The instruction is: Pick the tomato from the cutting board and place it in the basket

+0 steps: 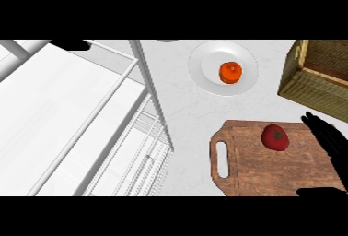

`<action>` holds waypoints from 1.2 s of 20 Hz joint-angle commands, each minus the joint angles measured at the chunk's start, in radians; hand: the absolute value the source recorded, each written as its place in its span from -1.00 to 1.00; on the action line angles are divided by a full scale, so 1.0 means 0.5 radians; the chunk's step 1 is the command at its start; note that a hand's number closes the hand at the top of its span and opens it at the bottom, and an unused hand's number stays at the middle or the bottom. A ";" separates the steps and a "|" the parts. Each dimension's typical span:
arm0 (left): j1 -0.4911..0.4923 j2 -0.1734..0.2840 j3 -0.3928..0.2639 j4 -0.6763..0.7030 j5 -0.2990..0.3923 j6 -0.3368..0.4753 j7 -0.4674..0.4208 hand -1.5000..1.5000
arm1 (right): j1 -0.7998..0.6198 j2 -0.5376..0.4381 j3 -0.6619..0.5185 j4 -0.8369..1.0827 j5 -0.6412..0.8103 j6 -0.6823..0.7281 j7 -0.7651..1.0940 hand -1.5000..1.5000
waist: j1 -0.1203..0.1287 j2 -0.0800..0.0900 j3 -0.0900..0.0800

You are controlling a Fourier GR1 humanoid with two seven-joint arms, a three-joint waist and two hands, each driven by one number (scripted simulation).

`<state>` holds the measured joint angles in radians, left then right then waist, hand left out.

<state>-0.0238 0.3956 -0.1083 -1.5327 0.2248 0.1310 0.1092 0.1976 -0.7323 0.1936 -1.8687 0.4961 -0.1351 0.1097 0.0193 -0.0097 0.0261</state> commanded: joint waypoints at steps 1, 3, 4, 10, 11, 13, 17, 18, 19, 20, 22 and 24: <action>0.232 -0.060 -0.097 0.283 0.029 -0.018 0.234 0.00 | -0.014 0.037 0.053 0.049 0.039 0.013 0.019 -1.00 | -0.016 0.043 -0.052; 0.224 -0.113 -0.139 0.248 0.007 0.015 0.248 0.00 | -0.089 0.086 0.077 0.108 0.044 0.013 0.028 -1.00 | 0.003 0.045 -0.051; 0.250 -0.111 -0.132 0.260 0.020 -0.005 0.229 0.00 | -0.096 0.114 0.106 0.138 0.087 -0.013 0.028 -1.00 | 0.013 0.048 -0.051; 0.284 -0.068 -0.099 0.235 0.027 -0.047 0.257 0.00 | -0.188 0.148 0.104 0.206 0.111 -0.009 0.031 -1.00 | 0.014 0.039 -0.053; 0.266 -0.106 -0.119 0.219 0.000 0.000 0.266 0.00 | -0.193 0.209 0.154 0.259 0.175 -0.061 0.035 -1.00 | 0.016 0.041 -0.051; 0.295 -0.086 -0.098 0.243 0.014 -0.054 0.201 0.00 | -0.205 0.185 0.125 0.300 0.155 -0.056 -0.031 -1.00 | 0.010 0.041 -0.052; 0.269 -0.119 -0.096 0.252 -0.014 -0.013 0.213 0.00 | -0.233 0.208 0.184 0.371 0.255 -0.090 -0.071 1.00 | -0.006 0.041 -0.052; 0.211 -0.090 -0.069 0.254 0.006 -0.023 0.282 0.00 | -0.266 0.205 0.218 0.347 0.332 -0.102 -0.054 1.00 | -0.014 0.041 -0.052; 0.265 -0.159 -0.149 0.246 -0.053 0.010 0.234 0.00 | -0.326 0.179 0.180 0.371 0.329 -0.087 -0.056 1.00 | -0.002 0.044 -0.053; 0.247 -0.134 -0.096 0.270 -0.033 0.000 0.219 0.00 | -0.340 0.156 0.171 0.351 0.361 -0.091 -0.049 1.00 | -0.014 0.041 -0.055; 0.307 -0.135 -0.094 0.260 -0.017 -0.024 0.207 0.00 | -0.302 0.193 0.195 0.403 0.451 -0.185 -0.061 1.00 | -0.010 0.042 -0.054; 0.304 -0.108 -0.064 0.239 0.002 -0.057 0.193 0.00 | -0.318 0.213 0.208 0.482 0.483 -0.216 -0.099 1.00 | 0.006 0.043 -0.052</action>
<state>-0.0087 0.3729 -0.0971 -1.5465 0.1918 0.1348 0.1269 0.0473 -0.6374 0.2846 -1.6764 0.6886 -0.2080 0.0799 0.0119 -0.0148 0.0275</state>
